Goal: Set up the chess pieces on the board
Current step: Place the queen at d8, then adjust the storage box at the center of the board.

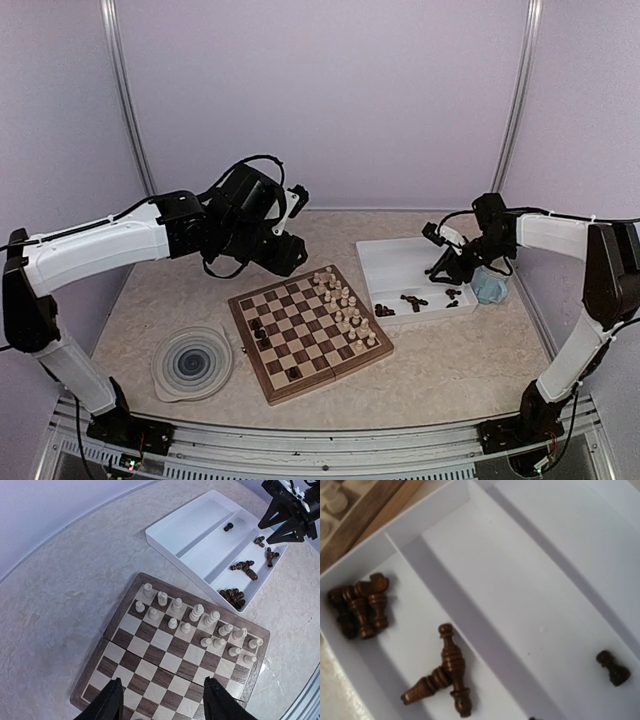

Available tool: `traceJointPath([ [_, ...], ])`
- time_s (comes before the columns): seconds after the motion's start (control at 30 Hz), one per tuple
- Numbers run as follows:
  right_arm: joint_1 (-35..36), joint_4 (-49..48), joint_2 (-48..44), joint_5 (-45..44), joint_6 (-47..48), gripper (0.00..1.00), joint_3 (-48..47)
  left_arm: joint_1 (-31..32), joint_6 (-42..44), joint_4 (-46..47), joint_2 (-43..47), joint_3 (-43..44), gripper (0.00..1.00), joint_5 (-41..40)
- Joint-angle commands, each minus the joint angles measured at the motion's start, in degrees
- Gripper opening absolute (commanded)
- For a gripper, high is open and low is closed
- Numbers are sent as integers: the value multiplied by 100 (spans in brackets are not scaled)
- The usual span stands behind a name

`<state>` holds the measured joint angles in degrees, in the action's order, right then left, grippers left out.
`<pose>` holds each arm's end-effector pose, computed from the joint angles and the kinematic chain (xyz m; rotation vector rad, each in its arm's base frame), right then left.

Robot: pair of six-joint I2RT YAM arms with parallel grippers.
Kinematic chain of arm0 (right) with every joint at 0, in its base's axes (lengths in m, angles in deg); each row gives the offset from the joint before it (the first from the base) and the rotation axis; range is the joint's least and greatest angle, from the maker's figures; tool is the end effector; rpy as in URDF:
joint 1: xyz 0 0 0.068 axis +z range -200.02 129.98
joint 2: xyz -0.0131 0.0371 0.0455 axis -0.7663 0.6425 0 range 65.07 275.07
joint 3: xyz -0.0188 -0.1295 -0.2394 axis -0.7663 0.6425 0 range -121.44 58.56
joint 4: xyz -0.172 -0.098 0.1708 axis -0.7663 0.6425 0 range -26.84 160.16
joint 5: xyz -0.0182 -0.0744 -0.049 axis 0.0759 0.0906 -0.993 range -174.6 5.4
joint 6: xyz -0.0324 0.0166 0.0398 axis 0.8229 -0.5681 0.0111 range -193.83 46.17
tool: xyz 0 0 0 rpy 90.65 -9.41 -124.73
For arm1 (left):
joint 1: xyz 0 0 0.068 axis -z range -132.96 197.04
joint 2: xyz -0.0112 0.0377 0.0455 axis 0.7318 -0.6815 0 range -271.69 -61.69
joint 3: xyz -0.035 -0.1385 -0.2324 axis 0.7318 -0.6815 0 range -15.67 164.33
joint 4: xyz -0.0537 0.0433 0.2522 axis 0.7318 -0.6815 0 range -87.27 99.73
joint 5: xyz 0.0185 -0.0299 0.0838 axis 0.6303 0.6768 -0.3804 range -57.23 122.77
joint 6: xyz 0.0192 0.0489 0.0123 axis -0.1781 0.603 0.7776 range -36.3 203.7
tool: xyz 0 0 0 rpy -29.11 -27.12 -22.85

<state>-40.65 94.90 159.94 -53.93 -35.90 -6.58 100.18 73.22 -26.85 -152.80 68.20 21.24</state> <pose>0.3275 0.0726 0.2152 -1.1575 2.2103 0.5054 0.2182 -0.2792 0.3306 0.7561 2.2132 -0.3248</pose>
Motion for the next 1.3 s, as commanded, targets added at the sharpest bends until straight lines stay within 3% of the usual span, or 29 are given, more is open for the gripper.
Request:
traceJointPath([
  [0.0, 66, 306, 248, -297, 485, 39, -129, -112, -255, 2248, 278, -800, 61, 211],
  [0.17, 279, 229, 701, -814, 694, 36, -286, -199, -515, 3345, 233, -1131, 64, 799],
  [0.57, 769, 354, 1624, -952, 679, 39, -757, -26, -612, 3254, -166, -1214, 64, 969],
  [1.0, 917, 919, 2017, -810, 912, 41, -814, -15, -587, 3246, -348, -1111, 64, 1034],
  [1.17, 918, 1285, 2123, -643, 1042, 37, -860, -7, -587, 3231, -450, -1051, 64, 1091],
  [1.27, 918, 1352, 2065, -587, 1096, 27, -794, -8, -587, 3264, -465, -1062, 64, 1100],
])
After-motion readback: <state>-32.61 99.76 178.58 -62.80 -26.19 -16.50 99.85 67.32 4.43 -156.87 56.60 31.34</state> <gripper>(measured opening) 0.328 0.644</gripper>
